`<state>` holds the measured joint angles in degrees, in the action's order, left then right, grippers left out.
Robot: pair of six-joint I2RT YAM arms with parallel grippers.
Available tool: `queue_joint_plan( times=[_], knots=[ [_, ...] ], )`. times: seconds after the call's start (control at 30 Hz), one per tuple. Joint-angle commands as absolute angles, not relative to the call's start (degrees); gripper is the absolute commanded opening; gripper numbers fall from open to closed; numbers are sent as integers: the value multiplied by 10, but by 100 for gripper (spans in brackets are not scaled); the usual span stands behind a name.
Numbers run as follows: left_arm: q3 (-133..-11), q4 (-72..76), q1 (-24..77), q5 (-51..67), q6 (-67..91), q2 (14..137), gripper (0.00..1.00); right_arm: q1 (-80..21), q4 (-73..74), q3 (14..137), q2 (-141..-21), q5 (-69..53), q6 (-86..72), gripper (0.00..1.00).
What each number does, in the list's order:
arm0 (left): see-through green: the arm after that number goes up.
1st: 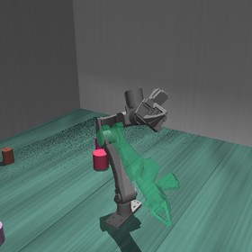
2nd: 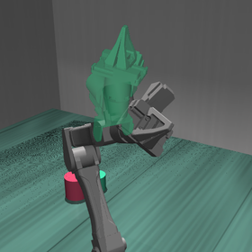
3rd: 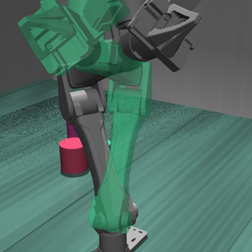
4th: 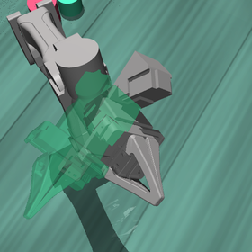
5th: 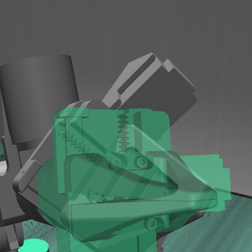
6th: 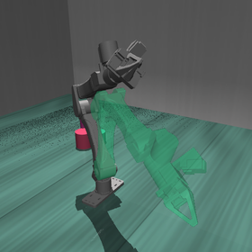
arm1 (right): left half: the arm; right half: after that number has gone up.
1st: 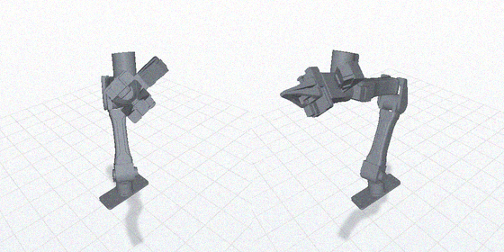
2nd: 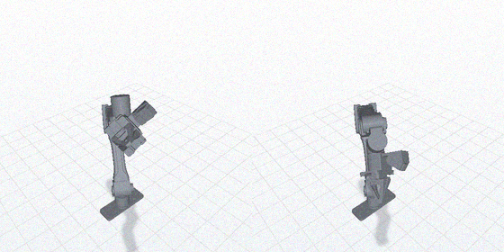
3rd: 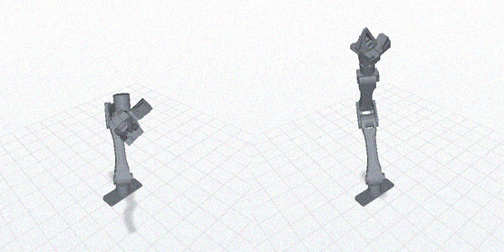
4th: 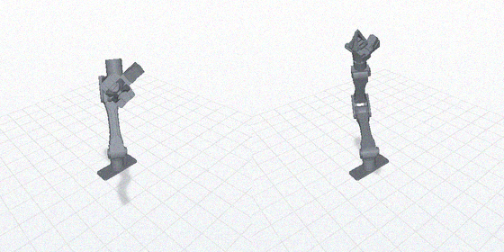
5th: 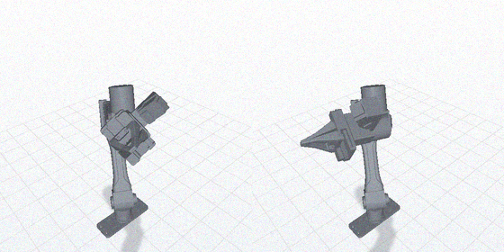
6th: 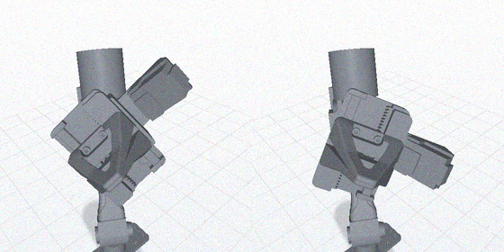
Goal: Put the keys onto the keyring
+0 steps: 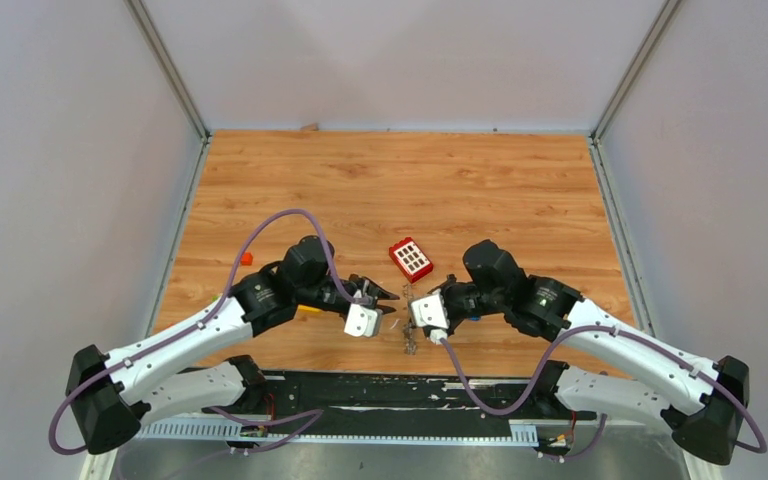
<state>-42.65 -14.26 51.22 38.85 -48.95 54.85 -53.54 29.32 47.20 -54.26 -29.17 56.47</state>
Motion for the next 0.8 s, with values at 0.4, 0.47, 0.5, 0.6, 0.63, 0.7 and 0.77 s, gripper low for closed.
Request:
queue_joint_plan(
  times=[0.4,0.47,0.5,0.6,0.63,0.7,0.77],
  knots=[
    [-421,-70,510,418,-492,580,30,-555,234,488,-552,-249,528,0],
    [-421,-58,510,408,-482,581,27,-553,232,491,-561,-253,516,0],
    [-420,-55,510,406,-480,581,27,-552,231,494,-563,-253,510,0],
    [-409,-43,510,402,-475,577,26,-545,227,498,-567,-260,494,0],
    [-402,-28,510,398,-471,573,25,-540,226,500,-566,-262,489,0],
    [-389,-13,510,393,-462,564,24,-532,225,502,-564,-264,481,0],
    [-385,-8,510,391,-457,563,24,-528,227,503,-564,-268,477,0]
  ],
)
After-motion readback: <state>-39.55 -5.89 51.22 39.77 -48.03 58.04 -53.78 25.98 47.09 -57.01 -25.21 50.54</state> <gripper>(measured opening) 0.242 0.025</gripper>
